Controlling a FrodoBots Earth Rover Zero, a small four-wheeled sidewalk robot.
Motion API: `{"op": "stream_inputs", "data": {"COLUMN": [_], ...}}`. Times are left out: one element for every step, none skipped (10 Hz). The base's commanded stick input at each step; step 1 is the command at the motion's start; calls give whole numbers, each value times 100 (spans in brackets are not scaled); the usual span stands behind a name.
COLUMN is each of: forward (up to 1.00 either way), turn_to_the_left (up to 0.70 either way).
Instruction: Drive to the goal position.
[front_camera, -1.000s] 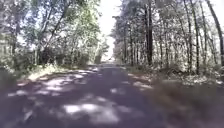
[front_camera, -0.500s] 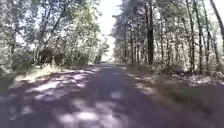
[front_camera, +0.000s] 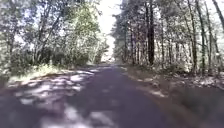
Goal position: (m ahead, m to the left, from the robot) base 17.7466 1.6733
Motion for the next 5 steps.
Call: {"op": "stream_inputs", "data": {"forward": [45, 45, 45, 45, 45], "turn_to_the_left": [0, 0, 0, 0, 0]}}
